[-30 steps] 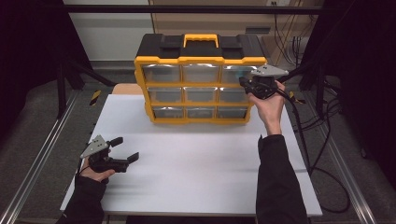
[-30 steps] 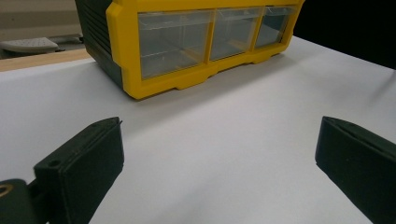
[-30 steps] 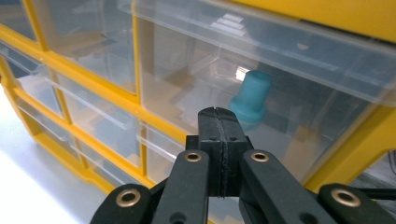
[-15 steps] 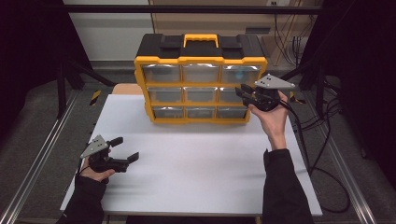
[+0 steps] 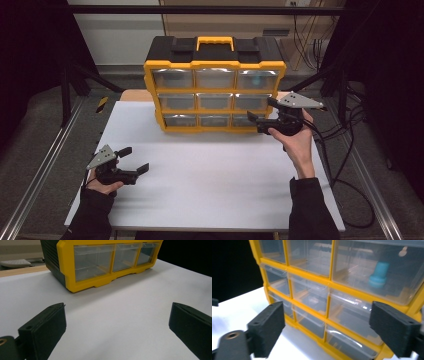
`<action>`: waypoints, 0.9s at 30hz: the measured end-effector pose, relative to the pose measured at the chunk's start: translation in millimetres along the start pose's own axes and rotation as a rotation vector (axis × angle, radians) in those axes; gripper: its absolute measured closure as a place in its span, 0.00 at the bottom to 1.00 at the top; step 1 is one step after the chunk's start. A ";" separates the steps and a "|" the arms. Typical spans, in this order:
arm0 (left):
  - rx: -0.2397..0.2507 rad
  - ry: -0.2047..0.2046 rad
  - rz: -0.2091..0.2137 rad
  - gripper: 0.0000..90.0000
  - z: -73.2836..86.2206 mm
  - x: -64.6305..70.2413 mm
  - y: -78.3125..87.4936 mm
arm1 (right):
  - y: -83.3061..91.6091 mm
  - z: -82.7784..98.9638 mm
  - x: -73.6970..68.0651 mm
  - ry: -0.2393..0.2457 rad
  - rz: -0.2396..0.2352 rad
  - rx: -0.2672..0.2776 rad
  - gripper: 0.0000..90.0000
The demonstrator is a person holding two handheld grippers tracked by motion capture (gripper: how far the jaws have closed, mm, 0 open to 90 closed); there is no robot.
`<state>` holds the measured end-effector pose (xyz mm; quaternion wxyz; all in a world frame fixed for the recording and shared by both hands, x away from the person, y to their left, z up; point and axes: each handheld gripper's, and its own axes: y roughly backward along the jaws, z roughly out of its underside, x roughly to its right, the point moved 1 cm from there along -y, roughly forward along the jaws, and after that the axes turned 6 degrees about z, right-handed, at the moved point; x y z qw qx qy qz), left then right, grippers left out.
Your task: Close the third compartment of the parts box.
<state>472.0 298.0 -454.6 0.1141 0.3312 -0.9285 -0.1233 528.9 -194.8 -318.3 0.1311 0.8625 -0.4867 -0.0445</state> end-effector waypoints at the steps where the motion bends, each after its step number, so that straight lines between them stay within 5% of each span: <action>1: 0.000 0.000 0.000 0.01 0.0 0.0 0.0 | 1.2 1.5 -1.1 -0.010 -0.009 -0.003 0.12; 8: -0.003 -0.001 0.000 0.01 0.3 0.6 -0.6 | 10.0 17.9 -7.1 -0.033 -0.055 0.019 0.03; 27: -0.008 -0.003 -0.001 0.01 0.9 1.8 -1.6 | 22.2 85.9 -5.8 -0.033 -0.123 -0.024 0.04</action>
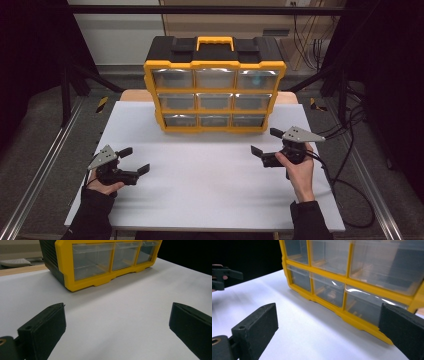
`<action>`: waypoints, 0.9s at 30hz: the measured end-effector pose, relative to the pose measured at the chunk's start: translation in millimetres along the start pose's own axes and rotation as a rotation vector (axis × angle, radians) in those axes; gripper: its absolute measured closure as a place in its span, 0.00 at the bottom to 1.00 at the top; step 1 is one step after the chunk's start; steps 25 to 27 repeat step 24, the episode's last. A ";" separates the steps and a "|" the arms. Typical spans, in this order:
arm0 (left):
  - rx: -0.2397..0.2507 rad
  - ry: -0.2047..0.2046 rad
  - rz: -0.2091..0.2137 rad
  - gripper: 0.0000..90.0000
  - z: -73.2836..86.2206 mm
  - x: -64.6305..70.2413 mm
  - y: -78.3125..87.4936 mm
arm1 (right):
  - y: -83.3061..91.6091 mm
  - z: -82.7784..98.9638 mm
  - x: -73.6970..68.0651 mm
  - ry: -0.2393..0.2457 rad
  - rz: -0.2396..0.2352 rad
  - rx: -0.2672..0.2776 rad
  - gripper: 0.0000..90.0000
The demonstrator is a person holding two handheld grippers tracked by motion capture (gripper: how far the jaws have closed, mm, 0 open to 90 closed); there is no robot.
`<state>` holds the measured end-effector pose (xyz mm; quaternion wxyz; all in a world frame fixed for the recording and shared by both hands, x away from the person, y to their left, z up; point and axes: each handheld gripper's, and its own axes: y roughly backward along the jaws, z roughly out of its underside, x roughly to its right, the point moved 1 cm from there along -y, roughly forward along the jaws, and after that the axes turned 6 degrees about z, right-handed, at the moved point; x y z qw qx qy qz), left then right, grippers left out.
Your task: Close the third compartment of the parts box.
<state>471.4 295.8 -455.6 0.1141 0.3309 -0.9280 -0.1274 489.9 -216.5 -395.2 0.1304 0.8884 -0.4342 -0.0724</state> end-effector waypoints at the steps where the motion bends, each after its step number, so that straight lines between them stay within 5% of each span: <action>1: 0.002 0.002 0.001 0.01 0.0 0.3 -0.2 | 0.8 2.9 0.8 -0.002 0.000 -0.005 0.04; 16: -0.003 -0.005 0.004 0.01 0.7 1.2 -0.8 | 23.9 51.7 15.8 -0.004 -0.031 0.004 0.03; 27: -0.007 -0.010 0.003 0.01 1.1 2.2 -2.1 | 29.8 61.4 19.9 -0.019 -0.017 -0.005 0.03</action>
